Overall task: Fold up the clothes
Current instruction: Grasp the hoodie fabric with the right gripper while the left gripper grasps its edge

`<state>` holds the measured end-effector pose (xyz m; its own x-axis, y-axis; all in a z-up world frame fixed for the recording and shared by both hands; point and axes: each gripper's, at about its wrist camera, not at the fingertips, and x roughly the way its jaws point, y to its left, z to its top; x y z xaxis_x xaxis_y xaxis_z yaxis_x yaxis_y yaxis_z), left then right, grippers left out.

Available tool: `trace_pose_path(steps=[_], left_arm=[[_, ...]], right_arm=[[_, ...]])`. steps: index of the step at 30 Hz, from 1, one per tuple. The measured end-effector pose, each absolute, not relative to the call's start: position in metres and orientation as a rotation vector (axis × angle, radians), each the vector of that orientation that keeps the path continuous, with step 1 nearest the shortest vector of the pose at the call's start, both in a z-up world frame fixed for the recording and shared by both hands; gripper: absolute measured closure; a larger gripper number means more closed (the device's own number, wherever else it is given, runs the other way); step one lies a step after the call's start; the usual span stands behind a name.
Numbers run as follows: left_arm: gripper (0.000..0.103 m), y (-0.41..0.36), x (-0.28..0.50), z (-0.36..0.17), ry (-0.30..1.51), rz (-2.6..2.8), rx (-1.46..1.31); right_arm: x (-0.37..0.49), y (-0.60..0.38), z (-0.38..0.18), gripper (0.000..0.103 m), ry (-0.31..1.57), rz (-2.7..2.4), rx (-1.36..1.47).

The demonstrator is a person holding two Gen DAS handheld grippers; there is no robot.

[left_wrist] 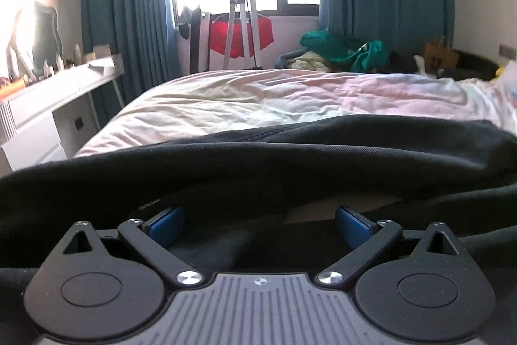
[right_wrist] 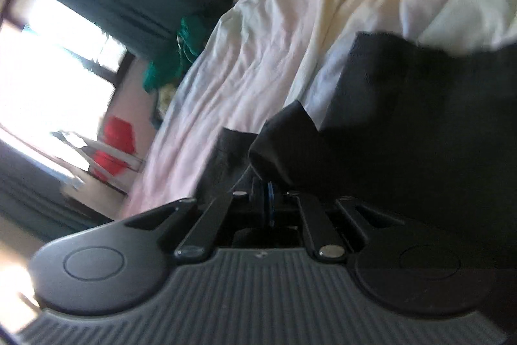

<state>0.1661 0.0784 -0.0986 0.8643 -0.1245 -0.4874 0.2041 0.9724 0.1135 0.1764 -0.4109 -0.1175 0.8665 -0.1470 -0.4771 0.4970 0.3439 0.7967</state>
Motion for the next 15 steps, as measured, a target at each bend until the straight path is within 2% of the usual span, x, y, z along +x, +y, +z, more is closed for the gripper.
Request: trace_pose_path(steps=[3,5,6,7,8,9,10,11,15], left_arm=[[0.005,0.077,0.171,-0.100,0.500,-0.154,0.171],[0.011,0.078,0.175,-0.101,0.503,-0.136,0.161],[0.021,0.080,0.178,-0.100,0.510,-0.123,0.152],[0.036,0.082,0.182,-0.100,0.516,-0.111,0.141],[0.042,0.084,0.183,-0.098,0.519,-0.111,0.128],[0.058,0.087,0.184,-0.096,0.520,-0.117,0.112],[0.081,0.090,0.185,-0.094,0.521,-0.123,0.097],[0.089,0.093,0.186,-0.092,0.522,-0.129,0.082],[0.096,0.104,0.189,-0.084,0.527,-0.154,0.020]], right_arm=[[0.188,-0.416,-0.117,0.094,0.364,-0.414,1.163],[0.193,-0.421,-0.125,0.084,0.375,-0.386,1.187],[0.193,-0.424,-0.131,0.082,0.383,-0.371,1.210],[0.194,-0.427,-0.137,0.081,0.382,-0.362,1.241],[0.196,-0.428,-0.138,0.081,0.374,-0.370,1.255],[0.199,-0.429,-0.136,0.082,0.367,-0.388,1.245],[0.203,-0.429,-0.134,0.084,0.360,-0.405,1.236],[0.210,-0.427,-0.126,0.095,0.355,-0.426,1.200],[0.261,-0.418,-0.070,0.098,0.339,-0.484,1.017]])
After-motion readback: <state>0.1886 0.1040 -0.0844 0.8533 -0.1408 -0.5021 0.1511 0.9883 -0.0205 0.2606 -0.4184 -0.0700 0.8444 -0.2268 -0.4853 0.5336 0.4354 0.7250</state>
